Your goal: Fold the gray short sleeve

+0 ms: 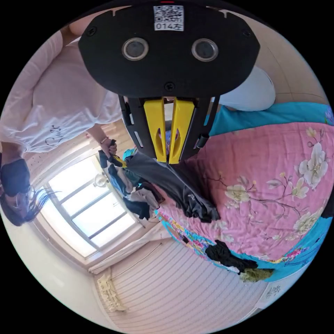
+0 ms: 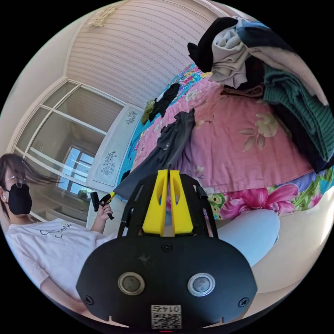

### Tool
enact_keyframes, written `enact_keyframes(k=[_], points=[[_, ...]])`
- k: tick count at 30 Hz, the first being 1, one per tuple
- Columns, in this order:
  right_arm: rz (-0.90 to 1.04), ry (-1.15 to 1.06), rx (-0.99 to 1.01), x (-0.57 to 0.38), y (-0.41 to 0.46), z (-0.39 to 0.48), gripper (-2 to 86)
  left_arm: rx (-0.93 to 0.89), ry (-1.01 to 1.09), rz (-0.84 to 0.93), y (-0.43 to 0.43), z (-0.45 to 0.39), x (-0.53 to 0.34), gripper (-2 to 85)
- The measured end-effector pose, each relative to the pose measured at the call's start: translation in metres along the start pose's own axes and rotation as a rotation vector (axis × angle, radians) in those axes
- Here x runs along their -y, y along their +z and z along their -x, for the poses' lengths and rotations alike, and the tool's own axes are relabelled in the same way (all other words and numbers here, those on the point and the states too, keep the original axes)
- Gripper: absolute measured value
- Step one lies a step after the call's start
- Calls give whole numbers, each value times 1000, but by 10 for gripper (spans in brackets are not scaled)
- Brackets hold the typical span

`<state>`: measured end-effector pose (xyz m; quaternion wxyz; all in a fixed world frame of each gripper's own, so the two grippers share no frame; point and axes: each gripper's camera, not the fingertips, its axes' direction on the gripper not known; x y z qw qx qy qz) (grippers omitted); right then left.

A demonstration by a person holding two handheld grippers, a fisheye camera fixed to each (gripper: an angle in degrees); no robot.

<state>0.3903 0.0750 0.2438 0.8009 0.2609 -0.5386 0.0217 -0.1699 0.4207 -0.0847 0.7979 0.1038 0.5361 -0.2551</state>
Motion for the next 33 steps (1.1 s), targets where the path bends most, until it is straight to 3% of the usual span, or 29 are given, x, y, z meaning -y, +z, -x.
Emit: enact_keyframes(k=[4,7,11,14,18,22,24,27,29,33], points=[[-41,-55,66,-7,-37,22,2,-37,16,-134,-66,-21,-9,-10],[-86,-127,209,-16,-76,42,2,-190,84,-313,-117,-40,-19,-10],[-229,-395,402,-24,-158,114,2,-171,291,-543,-218,-107,-19,-10],[-272,-526,416,3,-196,169,2,-106,384,-641,-276,-148,3,-10],[-179,-583,305,80,-170,206,1,0,375,-632,-291,-152,66,-10],[-68,-480,116,207,-69,207,0,264,247,-394,-247,-100,196,-10],[-83,-386,93,261,-39,208,0,346,186,-368,-239,-85,253,-10],[-211,-326,181,324,-42,239,0,314,117,-481,-258,-92,321,-10],[-405,-430,232,331,-71,279,0,309,182,-612,-281,-118,344,-10],[-467,-558,318,312,-83,298,0,276,225,-632,-290,-122,345,-10]])
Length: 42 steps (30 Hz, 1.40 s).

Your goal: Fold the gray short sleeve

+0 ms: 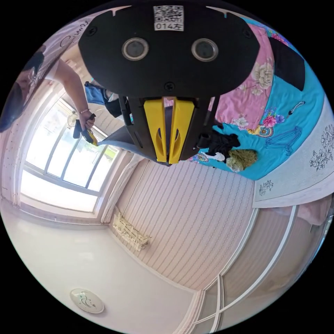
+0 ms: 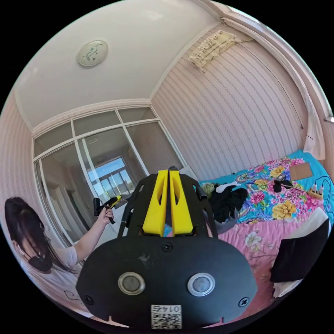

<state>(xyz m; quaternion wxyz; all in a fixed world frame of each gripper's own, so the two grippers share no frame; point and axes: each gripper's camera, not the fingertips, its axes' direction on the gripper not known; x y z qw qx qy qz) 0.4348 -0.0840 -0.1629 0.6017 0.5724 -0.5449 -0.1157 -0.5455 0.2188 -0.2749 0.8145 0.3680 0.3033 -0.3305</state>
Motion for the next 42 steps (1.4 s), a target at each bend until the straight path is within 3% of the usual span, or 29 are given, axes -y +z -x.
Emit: enact_keyframes(k=[6,11,17,34,42], points=[[211,37,-77,-127,12,-44,1,35,-91,213,21,76,-111,-10],[507,329,-219,-319,25,-126,0,68,-335,481,47,165,-279,-10],[678,641,-295,-471,9,-163,0,178,-491,718,52,212,-415,-10],[982,662,-357,-556,10,-147,1,251,-366,908,49,216,-497,-10],[882,714,-382,-578,25,-155,3,226,-434,855,97,224,-530,-8]])
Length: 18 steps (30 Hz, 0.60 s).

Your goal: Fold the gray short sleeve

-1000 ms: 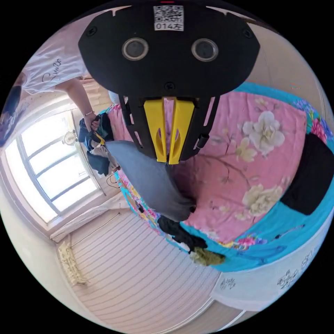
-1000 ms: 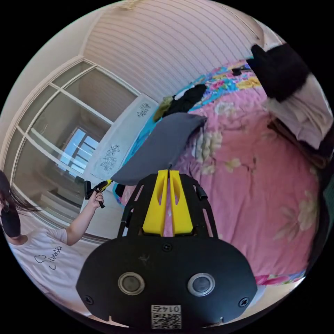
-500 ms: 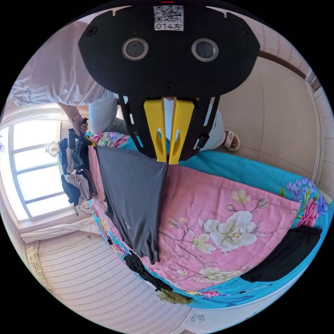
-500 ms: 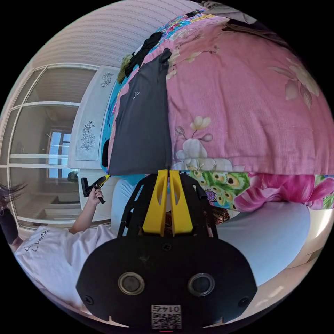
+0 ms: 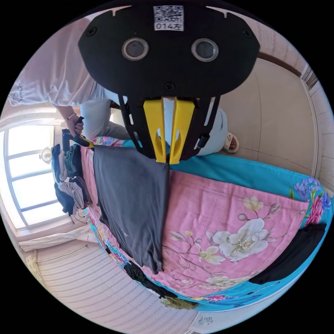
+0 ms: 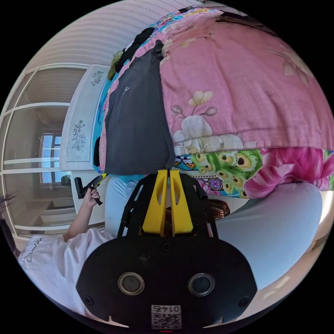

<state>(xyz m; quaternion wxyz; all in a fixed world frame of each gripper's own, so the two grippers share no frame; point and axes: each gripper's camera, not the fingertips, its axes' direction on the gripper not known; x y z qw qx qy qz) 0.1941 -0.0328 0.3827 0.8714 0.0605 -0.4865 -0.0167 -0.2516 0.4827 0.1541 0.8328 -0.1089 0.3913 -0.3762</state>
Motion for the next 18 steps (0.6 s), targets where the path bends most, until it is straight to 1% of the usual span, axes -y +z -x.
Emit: enact_keyframes(k=[4,7,10,15,18], points=[[29,45,-16,-2,11,-12,0,44,-33,42,21,3,2,-5],[31,68,-76,-12,9,-19,-2,73,-62,37,27,10,-9,-5],[-14,63,-30,-25,-2,-23,-3,77,-67,6,26,11,-25,-4],[-76,35,-19,-42,-13,-21,-3,100,-13,-49,24,-1,-53,-4],[-115,-4,-4,-52,-15,-15,-3,116,66,-85,24,-18,-63,-5]])
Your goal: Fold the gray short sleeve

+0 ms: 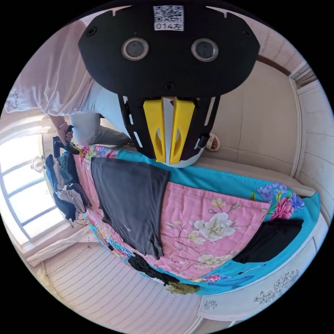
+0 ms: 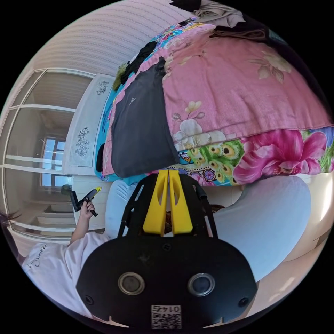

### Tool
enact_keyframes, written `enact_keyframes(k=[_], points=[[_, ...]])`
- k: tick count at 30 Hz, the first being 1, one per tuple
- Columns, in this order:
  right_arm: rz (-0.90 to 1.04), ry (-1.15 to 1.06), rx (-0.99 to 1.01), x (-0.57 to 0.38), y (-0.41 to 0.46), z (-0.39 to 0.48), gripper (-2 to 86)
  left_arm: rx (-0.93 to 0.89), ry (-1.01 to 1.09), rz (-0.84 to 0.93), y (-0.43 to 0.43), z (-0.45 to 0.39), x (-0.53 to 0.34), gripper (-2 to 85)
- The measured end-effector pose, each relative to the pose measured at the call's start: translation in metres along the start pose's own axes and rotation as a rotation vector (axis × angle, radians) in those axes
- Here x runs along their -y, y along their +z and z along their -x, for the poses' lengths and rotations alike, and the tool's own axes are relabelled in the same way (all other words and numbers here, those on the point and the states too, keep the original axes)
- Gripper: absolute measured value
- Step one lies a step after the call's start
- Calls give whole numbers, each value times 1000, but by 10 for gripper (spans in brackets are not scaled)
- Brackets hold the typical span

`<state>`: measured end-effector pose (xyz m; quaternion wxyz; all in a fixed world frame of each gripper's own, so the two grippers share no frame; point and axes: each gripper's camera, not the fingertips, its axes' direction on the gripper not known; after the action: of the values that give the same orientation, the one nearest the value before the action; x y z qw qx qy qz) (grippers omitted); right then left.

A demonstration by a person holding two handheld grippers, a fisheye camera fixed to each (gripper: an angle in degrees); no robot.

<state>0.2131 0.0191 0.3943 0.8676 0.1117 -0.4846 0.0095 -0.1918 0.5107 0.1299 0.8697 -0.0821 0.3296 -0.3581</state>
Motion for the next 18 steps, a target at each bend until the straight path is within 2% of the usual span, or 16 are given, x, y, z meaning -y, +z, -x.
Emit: enact_keyframes(k=[9,18], points=[[-78,-195,-67,-10,-2,27,-2,-13,280,-41,62,-99,24,-4],[-154,-253,-90,97,9,23,10,-15,672,-4,186,-253,150,-2]])
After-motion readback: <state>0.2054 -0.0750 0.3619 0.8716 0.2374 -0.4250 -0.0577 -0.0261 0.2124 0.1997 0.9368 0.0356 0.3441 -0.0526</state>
